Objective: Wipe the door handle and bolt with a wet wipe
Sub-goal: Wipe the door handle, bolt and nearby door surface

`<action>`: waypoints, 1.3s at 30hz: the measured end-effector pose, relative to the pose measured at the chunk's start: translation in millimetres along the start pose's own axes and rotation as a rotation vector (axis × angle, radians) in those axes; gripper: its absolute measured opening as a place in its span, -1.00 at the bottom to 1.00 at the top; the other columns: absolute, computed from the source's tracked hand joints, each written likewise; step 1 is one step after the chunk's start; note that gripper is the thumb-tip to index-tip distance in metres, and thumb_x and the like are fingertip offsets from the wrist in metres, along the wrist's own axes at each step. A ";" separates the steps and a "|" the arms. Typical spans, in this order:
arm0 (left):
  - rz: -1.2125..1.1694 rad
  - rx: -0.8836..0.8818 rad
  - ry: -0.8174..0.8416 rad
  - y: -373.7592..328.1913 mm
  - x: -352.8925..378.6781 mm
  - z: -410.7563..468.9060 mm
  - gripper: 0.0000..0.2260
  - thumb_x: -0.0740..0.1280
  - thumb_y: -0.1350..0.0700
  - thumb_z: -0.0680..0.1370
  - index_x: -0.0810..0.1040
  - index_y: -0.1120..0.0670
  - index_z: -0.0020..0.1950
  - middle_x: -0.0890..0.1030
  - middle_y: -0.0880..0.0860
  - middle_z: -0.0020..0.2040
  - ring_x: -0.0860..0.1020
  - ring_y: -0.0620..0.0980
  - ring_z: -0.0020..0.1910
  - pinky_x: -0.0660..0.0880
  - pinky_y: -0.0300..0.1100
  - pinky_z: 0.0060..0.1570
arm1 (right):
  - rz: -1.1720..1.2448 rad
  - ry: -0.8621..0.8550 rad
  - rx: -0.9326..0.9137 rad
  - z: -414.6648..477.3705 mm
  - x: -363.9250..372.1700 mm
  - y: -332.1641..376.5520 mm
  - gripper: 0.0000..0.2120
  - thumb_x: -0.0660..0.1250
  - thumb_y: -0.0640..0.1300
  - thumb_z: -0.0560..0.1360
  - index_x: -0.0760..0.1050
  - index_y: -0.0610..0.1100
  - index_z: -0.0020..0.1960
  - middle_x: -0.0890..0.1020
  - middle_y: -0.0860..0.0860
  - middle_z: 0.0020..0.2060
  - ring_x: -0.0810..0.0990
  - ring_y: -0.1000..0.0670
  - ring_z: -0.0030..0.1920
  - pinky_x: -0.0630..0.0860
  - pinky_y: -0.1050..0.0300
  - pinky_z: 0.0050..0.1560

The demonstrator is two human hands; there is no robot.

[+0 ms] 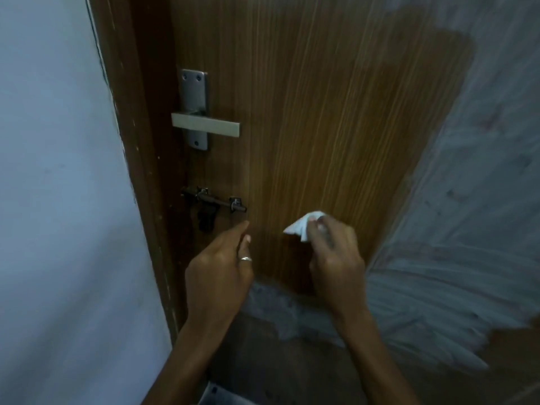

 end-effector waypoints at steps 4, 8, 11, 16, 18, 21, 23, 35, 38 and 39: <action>-0.004 0.018 -0.010 -9.5 -7.1 0.9 -0.75 0.41 0.19 0.56 0.62 0.15 0.23 0.71 0.06 0.04 0.63 -0.14 -0.11 0.27 -0.58 -0.04 | -0.027 -0.290 0.085 74.1 -73.0 -9.7 -0.71 0.23 -0.39 0.57 0.61 -0.24 0.22 0.59 -0.21 0.17 0.53 -0.20 0.15 0.39 0.16 0.11; -0.043 0.069 -0.010 -19.0 -6.4 4.5 -0.74 0.38 0.17 0.58 0.60 0.14 0.27 0.69 0.06 0.10 0.65 -0.09 -0.01 0.41 -0.44 0.02 | -0.103 -0.322 0.125 119.3 -88.9 -15.2 -0.68 0.17 -0.22 0.64 0.53 -0.15 0.35 0.56 -0.17 0.20 0.53 -0.16 0.12 0.32 0.23 -0.04; -0.075 0.074 0.014 -15.0 -1.9 3.6 -0.73 0.37 0.15 0.60 0.58 0.13 0.29 0.68 0.06 0.13 0.64 -0.08 0.06 0.43 -0.39 0.07 | -0.101 -0.245 0.093 97.4 -60.2 -7.4 -0.65 0.22 -0.26 0.62 0.51 -0.16 0.38 0.55 -0.16 0.22 0.51 -0.17 0.13 0.39 0.17 -0.11; -0.091 0.029 0.092 12.0 8.9 -12.9 -0.71 0.36 0.13 0.60 0.57 0.12 0.31 0.66 0.06 0.17 0.63 -0.04 0.11 0.45 -0.32 0.09 | -0.124 -0.003 0.008 -5.8 12.6 8.2 -0.60 0.27 -0.35 0.55 0.52 -0.20 0.38 0.55 -0.20 0.25 0.44 -0.16 0.13 0.57 0.04 -0.10; -0.078 0.002 0.121 24.4 12.5 -20.5 -0.71 0.38 0.12 0.59 0.56 0.11 0.31 0.66 0.07 0.16 0.62 -0.03 0.12 0.44 -0.30 0.09 | -0.128 0.095 -0.010 -43.4 40.0 14.6 -0.61 0.23 -0.31 0.54 0.53 -0.22 0.36 0.51 -0.18 0.25 0.44 -0.15 0.11 0.58 0.06 -0.15; -0.074 -0.025 0.158 41.2 14.1 -31.3 -0.71 0.40 0.12 0.57 0.58 0.11 0.30 0.67 0.08 0.14 0.63 -0.01 0.09 0.44 -0.28 0.07 | -0.120 0.253 -0.022 -88.1 78.7 30.5 -0.60 0.15 -0.25 0.53 0.56 -0.23 0.31 0.50 -0.15 0.22 0.46 -0.13 0.06 0.59 0.06 -0.19; -0.079 -0.034 0.164 52.3 12.5 -38.9 -0.71 0.41 0.12 0.57 0.59 0.12 0.28 0.68 0.09 0.13 0.64 0.00 0.09 0.45 -0.27 0.07 | -0.120 0.350 0.008 -106.5 98.1 40.4 -0.58 0.11 -0.25 0.52 0.56 -0.23 0.30 0.55 -0.16 0.20 0.49 -0.13 0.05 0.62 0.05 -0.20; -0.142 -0.003 0.205 72.7 -37.3 -20.2 -0.74 0.30 0.09 0.61 0.62 0.14 0.25 0.68 0.08 0.13 0.64 0.01 0.12 0.56 -0.18 0.11 | 0.231 0.127 0.446 -43.9 52.3 89.0 -0.69 0.38 -0.43 0.46 0.61 -0.19 0.15 0.57 -0.10 0.08 0.56 -0.03 0.04 0.57 0.13 0.00; -0.179 0.037 0.235 48.9 -51.5 -4.0 -0.75 0.30 0.11 0.62 0.62 0.16 0.25 0.67 0.08 0.17 0.62 -0.01 0.15 0.56 -0.16 0.17 | 0.300 0.076 0.550 -20.6 12.1 104.2 -0.78 0.37 -0.36 0.54 0.61 -0.17 0.14 0.55 -0.07 0.10 0.51 0.14 0.05 0.48 0.39 0.08; -0.215 0.019 0.285 41.2 -54.9 4.1 -0.73 0.28 0.10 0.62 0.60 0.14 0.28 0.65 0.07 0.21 0.60 -0.03 0.19 0.55 -0.16 0.20 | 0.333 0.056 0.585 -10.7 -1.0 103.7 -0.80 0.36 -0.34 0.55 0.60 -0.15 0.14 0.55 -0.05 0.12 0.51 0.15 0.05 0.49 0.38 0.07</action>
Point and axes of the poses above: each hand's wrist, its own z-axis towards the middle knuckle, its own x-axis out of the palm, y = z × x, the point moved 7 cm from there along z, towards the middle knuckle
